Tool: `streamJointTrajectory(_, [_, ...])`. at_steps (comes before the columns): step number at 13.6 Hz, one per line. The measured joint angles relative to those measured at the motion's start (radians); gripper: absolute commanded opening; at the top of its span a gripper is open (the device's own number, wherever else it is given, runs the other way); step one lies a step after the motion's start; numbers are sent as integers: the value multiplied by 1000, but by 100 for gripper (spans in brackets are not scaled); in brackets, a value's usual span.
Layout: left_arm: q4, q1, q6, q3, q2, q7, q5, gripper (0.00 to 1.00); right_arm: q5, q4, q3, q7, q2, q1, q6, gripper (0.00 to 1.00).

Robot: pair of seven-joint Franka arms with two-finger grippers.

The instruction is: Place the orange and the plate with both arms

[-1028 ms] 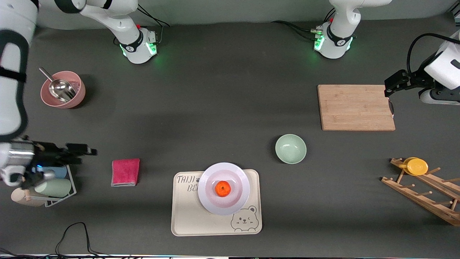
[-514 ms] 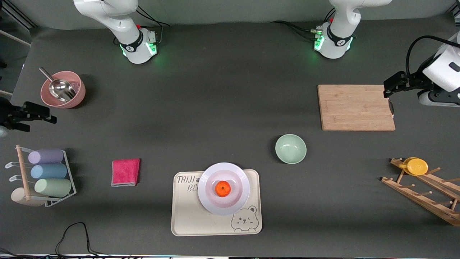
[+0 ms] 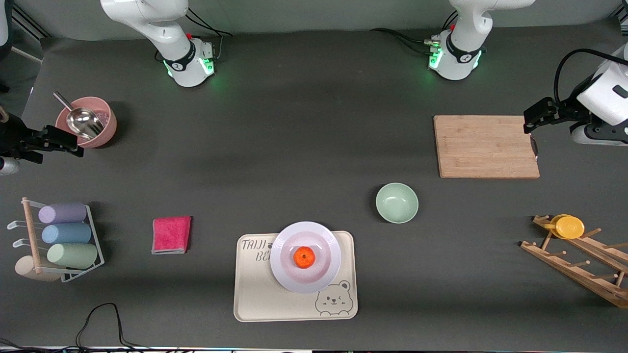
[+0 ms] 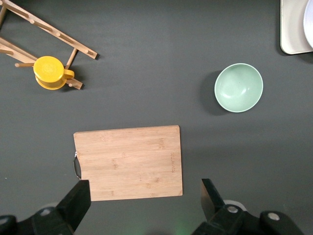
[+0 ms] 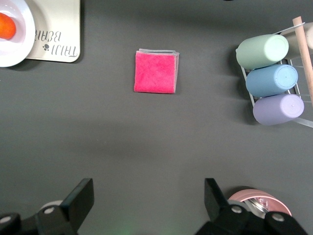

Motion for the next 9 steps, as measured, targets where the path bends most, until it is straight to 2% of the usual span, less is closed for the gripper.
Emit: streamJointTrajectory(9, [0, 0, 0, 0, 2, 0, 0, 100, -2, -16, -5, 3, 0, -2, 2, 100])
